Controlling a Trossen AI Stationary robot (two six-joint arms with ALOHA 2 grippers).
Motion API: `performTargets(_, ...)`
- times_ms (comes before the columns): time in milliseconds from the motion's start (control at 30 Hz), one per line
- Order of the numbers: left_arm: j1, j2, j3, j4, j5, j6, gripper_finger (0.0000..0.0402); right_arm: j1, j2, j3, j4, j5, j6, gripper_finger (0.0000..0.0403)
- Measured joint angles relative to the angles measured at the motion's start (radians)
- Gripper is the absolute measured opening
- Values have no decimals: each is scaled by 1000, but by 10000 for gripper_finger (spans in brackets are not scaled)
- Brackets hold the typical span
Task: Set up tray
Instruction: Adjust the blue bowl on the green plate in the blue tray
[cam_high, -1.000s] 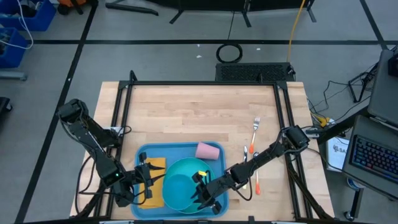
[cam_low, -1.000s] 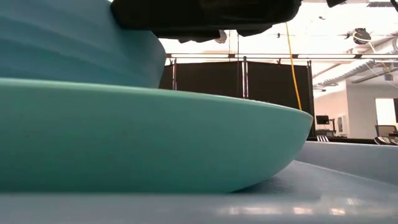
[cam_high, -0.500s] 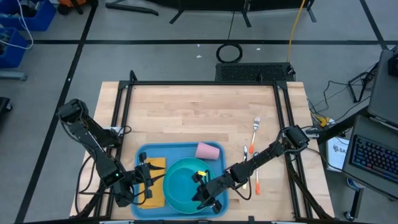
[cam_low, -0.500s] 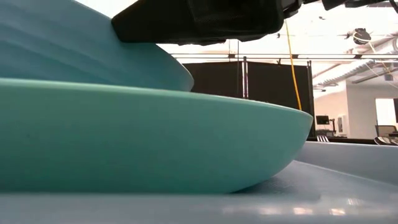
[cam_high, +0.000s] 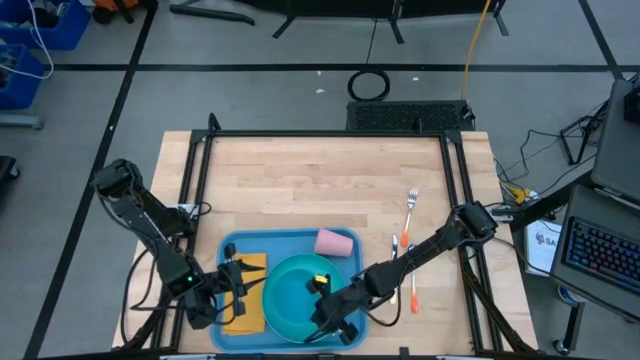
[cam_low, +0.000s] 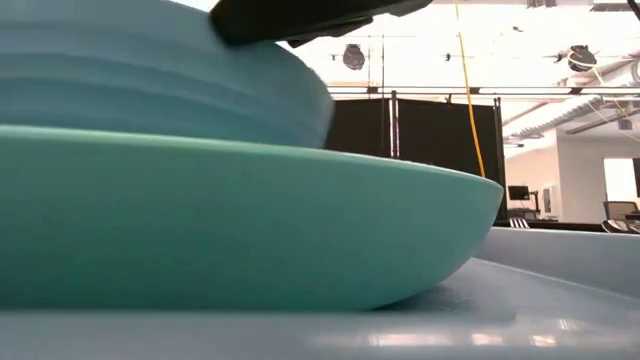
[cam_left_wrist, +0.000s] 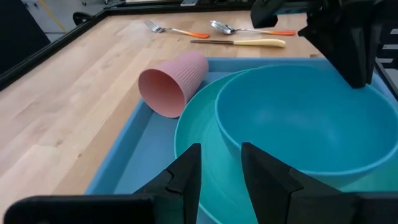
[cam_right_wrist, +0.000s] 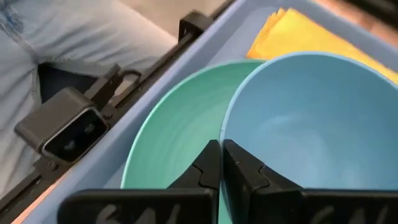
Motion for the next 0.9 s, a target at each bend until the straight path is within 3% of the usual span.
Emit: performTargets(900,5,0,-10,10,7,3,120,16,-73,11,-135,-24,131,0)
